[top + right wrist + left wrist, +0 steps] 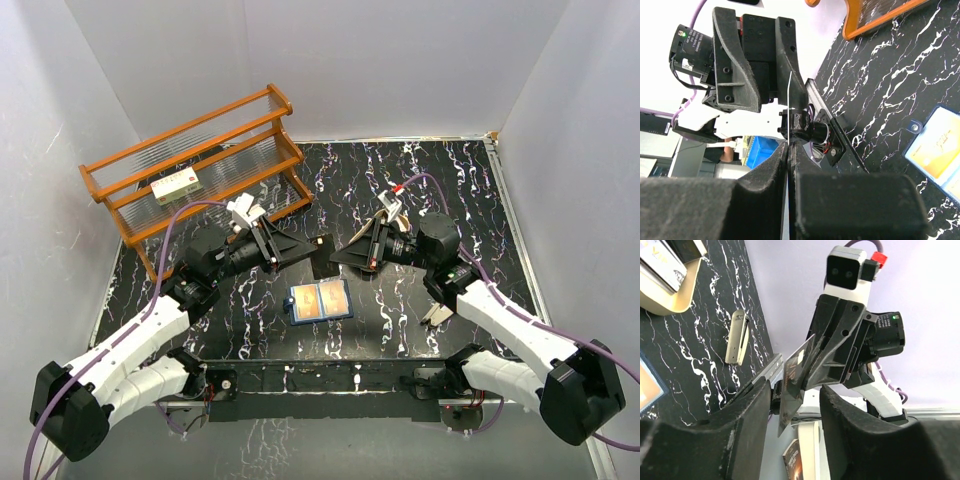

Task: Put the credit cards into the card holder
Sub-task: Pick up the credit card from the storage box.

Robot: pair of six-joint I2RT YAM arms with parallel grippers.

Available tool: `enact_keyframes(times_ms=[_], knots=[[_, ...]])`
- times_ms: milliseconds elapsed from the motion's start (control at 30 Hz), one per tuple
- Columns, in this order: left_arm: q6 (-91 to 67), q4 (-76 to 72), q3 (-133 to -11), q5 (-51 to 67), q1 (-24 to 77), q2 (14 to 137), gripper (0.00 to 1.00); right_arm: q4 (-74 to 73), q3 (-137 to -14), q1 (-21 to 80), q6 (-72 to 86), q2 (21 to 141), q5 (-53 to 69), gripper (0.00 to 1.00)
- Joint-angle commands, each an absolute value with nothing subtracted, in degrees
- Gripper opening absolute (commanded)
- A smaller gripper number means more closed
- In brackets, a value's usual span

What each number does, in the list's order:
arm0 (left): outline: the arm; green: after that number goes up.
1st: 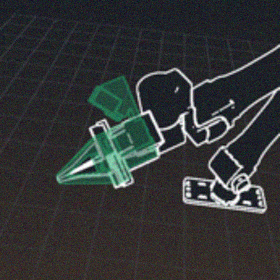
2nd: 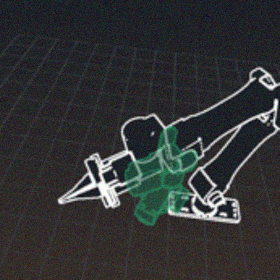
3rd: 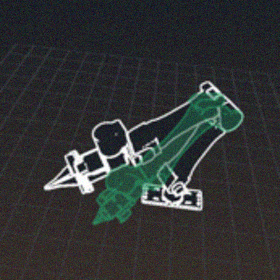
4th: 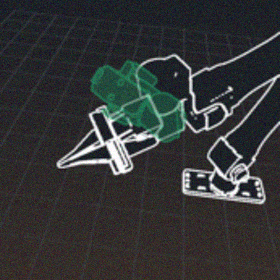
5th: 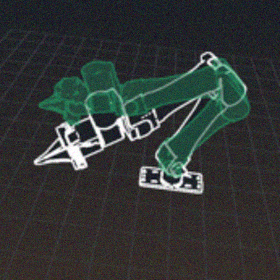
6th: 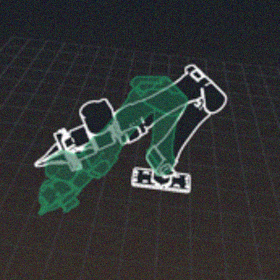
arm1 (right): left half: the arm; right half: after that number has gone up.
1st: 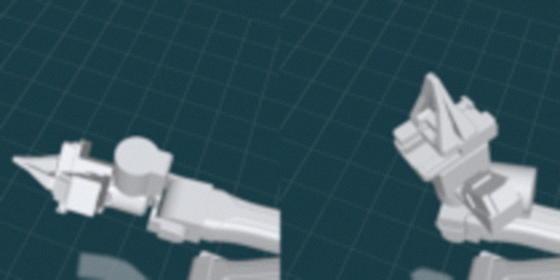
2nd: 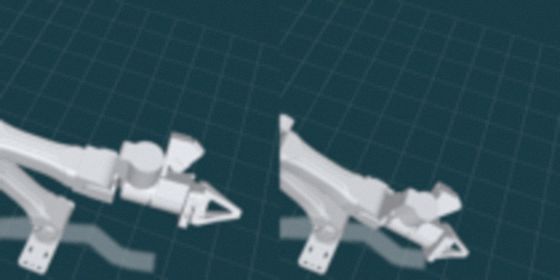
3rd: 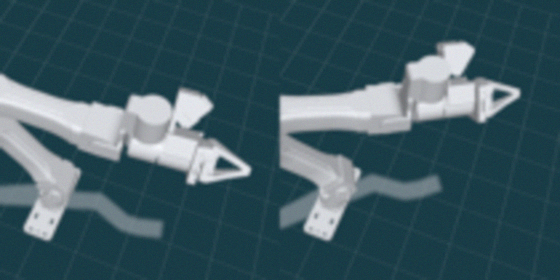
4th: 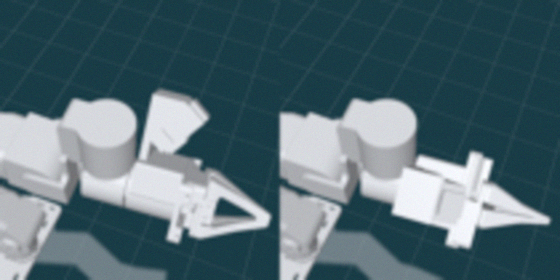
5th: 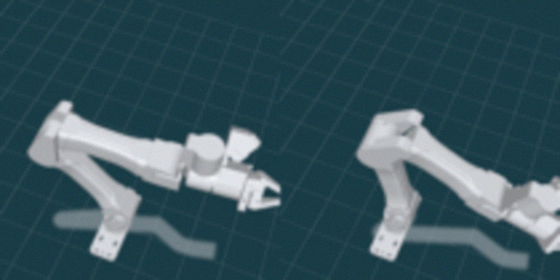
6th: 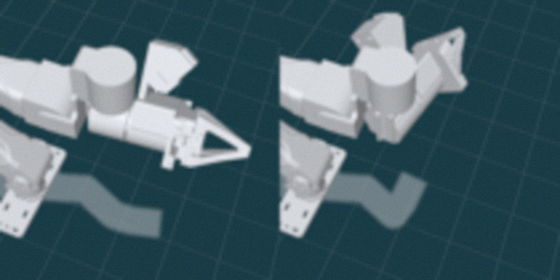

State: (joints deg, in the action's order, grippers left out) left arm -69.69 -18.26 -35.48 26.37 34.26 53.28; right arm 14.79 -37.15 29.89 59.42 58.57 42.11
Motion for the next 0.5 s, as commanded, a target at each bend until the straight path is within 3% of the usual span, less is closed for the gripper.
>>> enact_keyframes(times_ms=[0,100,200,467], knots=[[-69.74,-21.85,-35.54,28.17,34.37,53.05,0.37,20.76,-36.66,29.92,60.87,58.74,43.33,0.00],[-69.66,-21.74,-35.35,28.21,34.37,53.19,0.27,20.07,-36.66,29.93,60.53,59.10,43.40,0.01],[-69.74,-20.80,-34.95,27.46,34.37,52.75,0.00,19.43,-36.76,29.99,60.15,59.19,43.10,0.04],[-68.69,-19.47,-34.10,26.19,34.41,51.45,0.00,18.39,-36.57,29.97,59.46,59.76,43.07,0.10]])
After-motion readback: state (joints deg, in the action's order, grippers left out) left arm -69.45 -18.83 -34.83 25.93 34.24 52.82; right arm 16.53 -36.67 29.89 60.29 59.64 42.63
